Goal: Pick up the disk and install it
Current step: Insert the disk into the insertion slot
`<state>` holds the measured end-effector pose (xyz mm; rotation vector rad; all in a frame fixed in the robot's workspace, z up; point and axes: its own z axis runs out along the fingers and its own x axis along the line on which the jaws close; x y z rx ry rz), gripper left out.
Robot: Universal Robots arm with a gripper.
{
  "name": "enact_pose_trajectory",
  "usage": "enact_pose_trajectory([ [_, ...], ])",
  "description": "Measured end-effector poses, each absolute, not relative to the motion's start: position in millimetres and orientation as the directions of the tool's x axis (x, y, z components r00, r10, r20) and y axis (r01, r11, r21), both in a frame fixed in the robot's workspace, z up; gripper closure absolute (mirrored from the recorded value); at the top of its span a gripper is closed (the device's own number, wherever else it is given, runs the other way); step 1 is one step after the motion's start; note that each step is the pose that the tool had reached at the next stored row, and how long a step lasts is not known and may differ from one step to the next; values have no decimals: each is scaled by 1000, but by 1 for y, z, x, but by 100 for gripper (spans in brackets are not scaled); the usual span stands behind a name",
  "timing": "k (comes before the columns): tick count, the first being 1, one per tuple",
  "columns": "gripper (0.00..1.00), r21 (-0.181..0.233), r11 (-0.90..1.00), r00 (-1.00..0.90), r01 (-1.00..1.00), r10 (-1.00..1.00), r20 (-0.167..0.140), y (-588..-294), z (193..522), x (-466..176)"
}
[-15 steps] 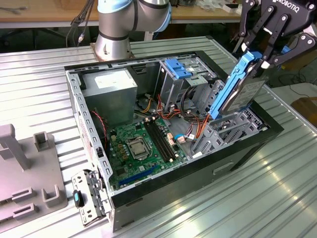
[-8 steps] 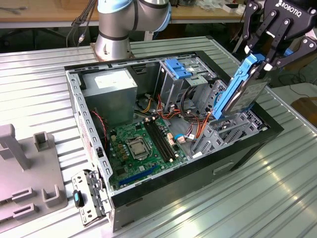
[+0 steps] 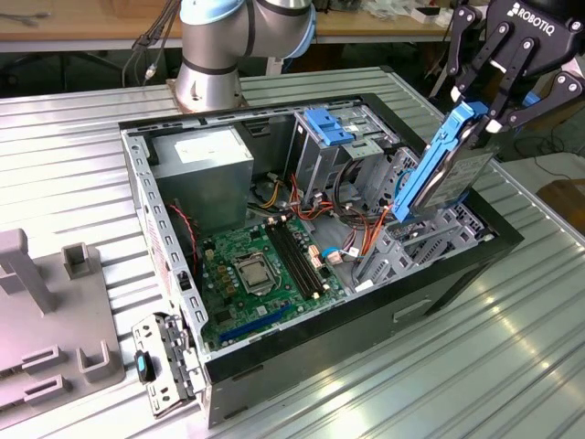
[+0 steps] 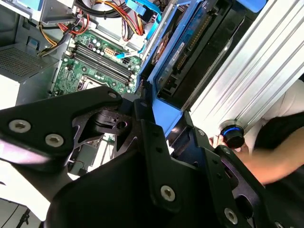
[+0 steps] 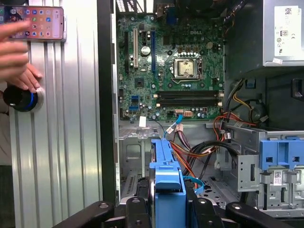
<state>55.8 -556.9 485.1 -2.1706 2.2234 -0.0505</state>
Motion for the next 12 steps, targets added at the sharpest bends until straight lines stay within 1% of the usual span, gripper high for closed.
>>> enact_pose_trajectory([
  [12, 63, -48, 40, -40, -998, -999, -2, -557, 480, 57],
])
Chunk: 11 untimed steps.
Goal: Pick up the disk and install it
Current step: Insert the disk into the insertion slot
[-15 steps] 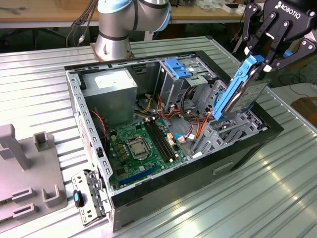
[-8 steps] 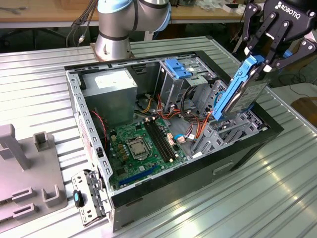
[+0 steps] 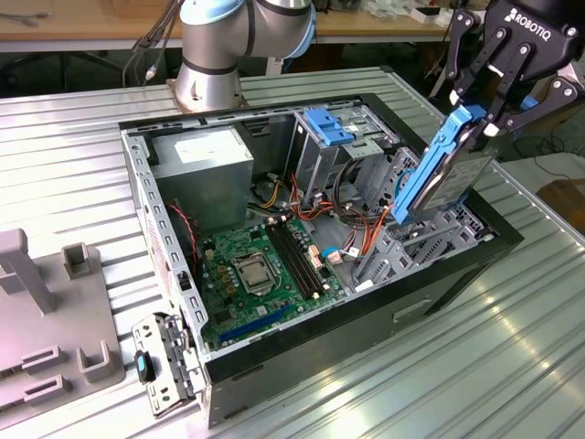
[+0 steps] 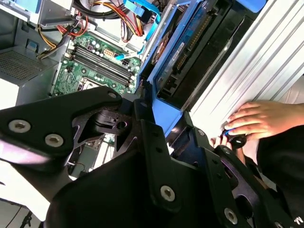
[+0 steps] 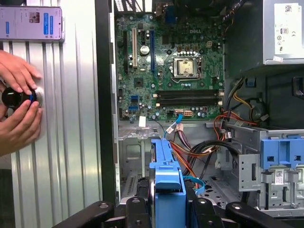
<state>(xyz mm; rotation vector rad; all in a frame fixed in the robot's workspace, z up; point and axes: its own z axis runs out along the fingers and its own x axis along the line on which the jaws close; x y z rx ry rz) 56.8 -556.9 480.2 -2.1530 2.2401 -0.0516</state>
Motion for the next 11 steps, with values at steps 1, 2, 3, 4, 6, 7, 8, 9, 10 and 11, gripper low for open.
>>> enact_pose_trajectory([
  [1, 63, -48, 40, -40, -998, -999, -2, -557, 479, 57],
  [2, 63, -49, 40, -40, -998, -999, -2, -557, 478, 58],
  [3, 63, -52, 40, -40, -998, -999, -2, -557, 476, 58],
  [4, 63, -56, 40, -40, -998, -999, -2, -557, 475, 58],
  [6, 63, -62, 40, -40, -997, -999, -2, -557, 473, 58],
  [7, 63, -63, 40, -40, -997, -999, -2, -558, 472, 58],
  [8, 63, -63, 40, -40, -997, -999, -2, -558, 471, 58],
  [9, 63, -63, 40, -40, -997, -999, -2, -559, 471, 58],
  [10, 63, -63, 40, -40, -997, -999, -2, -560, 470, 58],
  [11, 63, -63, 40, -40, -997, -999, -2, -561, 467, 58],
])
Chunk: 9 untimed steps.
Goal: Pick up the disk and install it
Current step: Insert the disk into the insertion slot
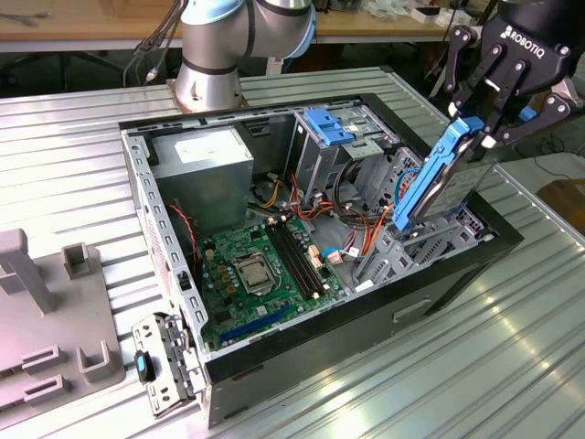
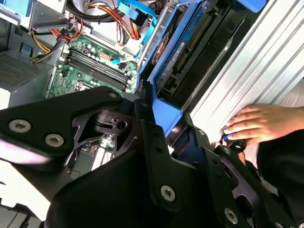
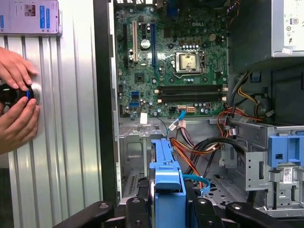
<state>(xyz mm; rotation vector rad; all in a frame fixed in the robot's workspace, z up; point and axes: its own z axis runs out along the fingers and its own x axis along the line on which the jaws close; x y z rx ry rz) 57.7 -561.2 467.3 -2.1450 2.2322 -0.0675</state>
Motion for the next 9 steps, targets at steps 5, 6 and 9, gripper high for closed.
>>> enact_pose_trajectory([
  [5, 63, -63, 40, -40, -997, -999, -2, -562, 462, 58],
  [6, 63, -63, 40, -40, -997, -999, -2, -563, 461, 58],
  [9, 63, -63, 40, -40, -997, -999, -2, -563, 460, 58],
])
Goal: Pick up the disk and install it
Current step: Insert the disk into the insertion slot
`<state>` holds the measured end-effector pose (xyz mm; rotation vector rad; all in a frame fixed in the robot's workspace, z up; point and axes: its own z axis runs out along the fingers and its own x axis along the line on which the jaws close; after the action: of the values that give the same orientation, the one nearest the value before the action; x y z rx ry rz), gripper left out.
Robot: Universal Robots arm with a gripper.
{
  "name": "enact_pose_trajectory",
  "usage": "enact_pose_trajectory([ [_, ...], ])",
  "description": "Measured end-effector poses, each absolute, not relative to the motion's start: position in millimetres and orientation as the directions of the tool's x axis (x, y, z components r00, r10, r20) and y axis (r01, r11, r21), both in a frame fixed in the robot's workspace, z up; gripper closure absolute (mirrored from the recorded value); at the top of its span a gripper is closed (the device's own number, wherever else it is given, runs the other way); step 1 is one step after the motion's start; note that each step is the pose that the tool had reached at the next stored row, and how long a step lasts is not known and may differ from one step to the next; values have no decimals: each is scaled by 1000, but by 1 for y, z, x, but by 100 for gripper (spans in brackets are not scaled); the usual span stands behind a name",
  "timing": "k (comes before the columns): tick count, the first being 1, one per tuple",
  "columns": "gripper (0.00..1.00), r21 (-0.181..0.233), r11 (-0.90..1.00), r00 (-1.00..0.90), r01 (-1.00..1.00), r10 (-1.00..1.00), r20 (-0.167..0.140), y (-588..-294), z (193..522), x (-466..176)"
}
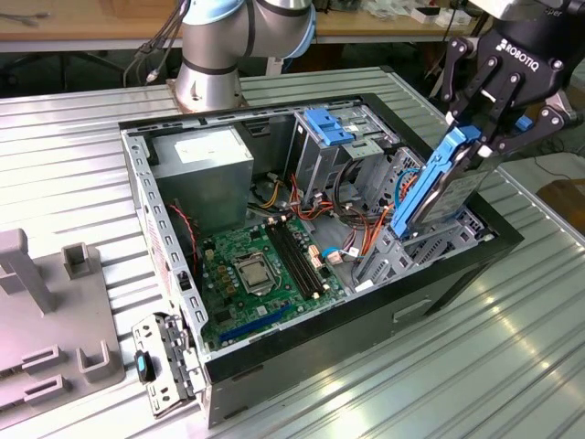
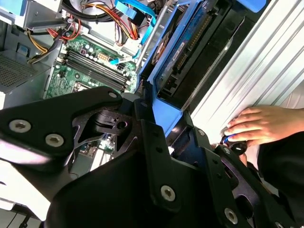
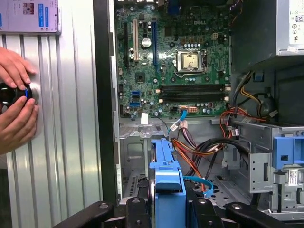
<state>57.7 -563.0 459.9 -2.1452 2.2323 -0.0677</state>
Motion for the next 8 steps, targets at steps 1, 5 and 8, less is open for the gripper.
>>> enact_pose_trajectory([
  [1, 63, -63, 40, -40, -997, -999, -2, -563, 460, 58],
  [5, 63, -63, 40, -40, -997, -999, -2, -565, 459, 57],
  [8, 63, -62, 40, -40, -997, -999, -2, -565, 458, 58],
])
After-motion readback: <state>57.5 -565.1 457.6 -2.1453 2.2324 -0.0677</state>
